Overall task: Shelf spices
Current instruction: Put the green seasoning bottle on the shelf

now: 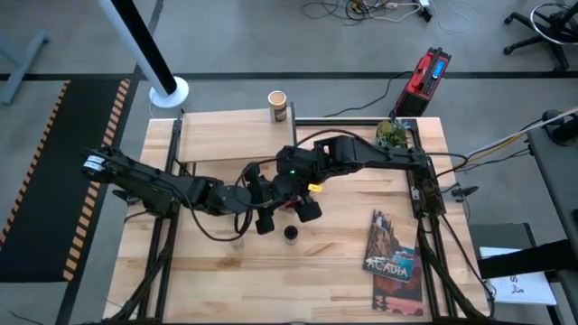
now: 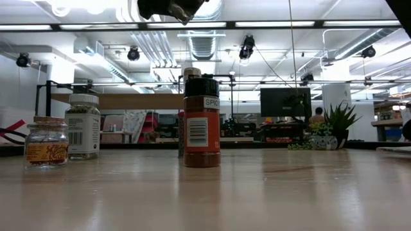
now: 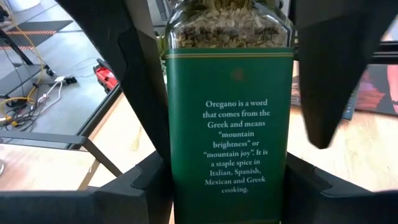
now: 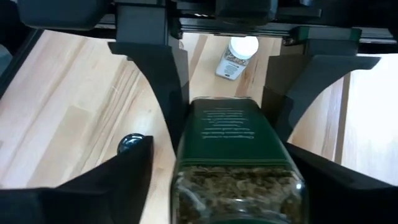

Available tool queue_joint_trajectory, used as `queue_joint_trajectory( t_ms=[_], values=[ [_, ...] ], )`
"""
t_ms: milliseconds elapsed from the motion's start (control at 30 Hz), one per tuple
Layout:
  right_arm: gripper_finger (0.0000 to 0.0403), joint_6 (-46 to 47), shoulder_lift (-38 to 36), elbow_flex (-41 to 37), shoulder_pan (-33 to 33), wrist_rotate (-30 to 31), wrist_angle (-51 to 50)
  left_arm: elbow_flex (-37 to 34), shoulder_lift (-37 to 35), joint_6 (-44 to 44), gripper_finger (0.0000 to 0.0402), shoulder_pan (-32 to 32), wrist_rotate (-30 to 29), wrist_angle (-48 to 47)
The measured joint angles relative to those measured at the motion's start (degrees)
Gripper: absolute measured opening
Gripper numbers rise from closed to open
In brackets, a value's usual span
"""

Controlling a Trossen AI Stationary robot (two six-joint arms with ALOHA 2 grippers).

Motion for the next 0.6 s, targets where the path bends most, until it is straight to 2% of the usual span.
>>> queue_joint_trajectory(
  t_ms=[167,600],
  values=[
    [0.0314,0.64,0.0,0.0,0.02,-0.02,-0.01,0.0,0.0,-0.02,0.0189,0.0,-0.32,-0.11],
    [0.0305,0.18,-2.96,0.24,-0.16,1.24,0.09,0.07,-0.2,2.5,0.0188,0.07,-1.98,4.04]
  ],
)
